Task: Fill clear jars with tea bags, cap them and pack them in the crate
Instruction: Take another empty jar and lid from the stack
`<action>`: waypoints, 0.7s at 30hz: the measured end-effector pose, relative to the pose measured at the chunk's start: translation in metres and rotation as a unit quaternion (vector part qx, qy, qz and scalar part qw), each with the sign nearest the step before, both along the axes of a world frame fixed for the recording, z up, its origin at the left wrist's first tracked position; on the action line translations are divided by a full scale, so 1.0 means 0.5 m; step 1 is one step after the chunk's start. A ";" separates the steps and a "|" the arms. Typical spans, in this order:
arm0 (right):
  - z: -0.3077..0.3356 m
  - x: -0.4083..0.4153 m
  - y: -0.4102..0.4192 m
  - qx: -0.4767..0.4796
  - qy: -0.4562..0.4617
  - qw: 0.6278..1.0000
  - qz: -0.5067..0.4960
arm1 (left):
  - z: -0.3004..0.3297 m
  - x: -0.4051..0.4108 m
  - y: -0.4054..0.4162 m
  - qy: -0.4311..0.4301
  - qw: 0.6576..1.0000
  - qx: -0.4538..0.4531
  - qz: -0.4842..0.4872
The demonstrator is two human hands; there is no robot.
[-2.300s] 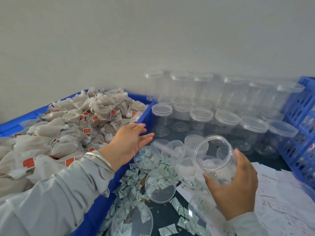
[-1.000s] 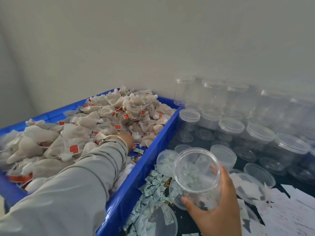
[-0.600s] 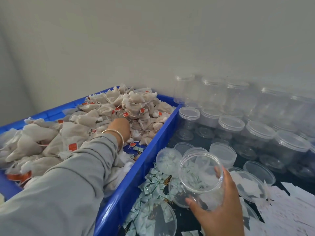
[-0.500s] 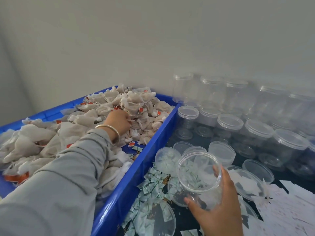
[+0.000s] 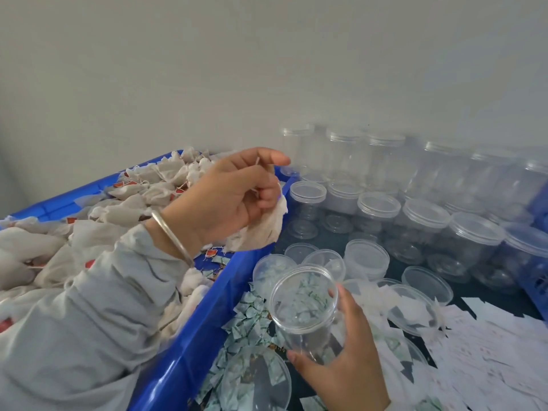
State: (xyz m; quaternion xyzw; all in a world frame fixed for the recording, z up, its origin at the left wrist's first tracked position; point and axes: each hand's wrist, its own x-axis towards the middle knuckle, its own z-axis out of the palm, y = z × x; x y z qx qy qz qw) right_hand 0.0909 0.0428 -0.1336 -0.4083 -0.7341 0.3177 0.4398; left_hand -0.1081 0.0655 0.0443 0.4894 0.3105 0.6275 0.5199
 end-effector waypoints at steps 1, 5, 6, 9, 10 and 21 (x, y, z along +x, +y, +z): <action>0.000 -0.002 -0.001 -0.002 -0.001 1.000 0.007 | -0.004 0.011 -0.003 -0.003 1.000 -0.003 -0.023; 0.007 -0.005 -0.006 -0.016 0.021 0.999 0.024 | -0.018 0.032 -0.010 0.013 0.994 -0.018 -0.105; 0.008 -0.003 -0.006 -0.027 0.044 0.998 0.032 | -0.023 0.035 -0.010 0.033 0.992 -0.028 -0.115; 0.017 -0.001 -0.005 -0.045 0.112 0.992 0.038 | -0.042 0.044 -0.013 0.129 0.983 -0.044 -0.123; 0.017 0.002 -0.004 -0.043 0.129 0.990 0.031 | -0.047 0.047 -0.014 0.169 0.978 -0.045 -0.115; 0.030 0.008 -0.005 -0.046 0.158 0.986 0.017 | -0.032 0.037 -0.020 0.284 0.956 -0.028 -0.062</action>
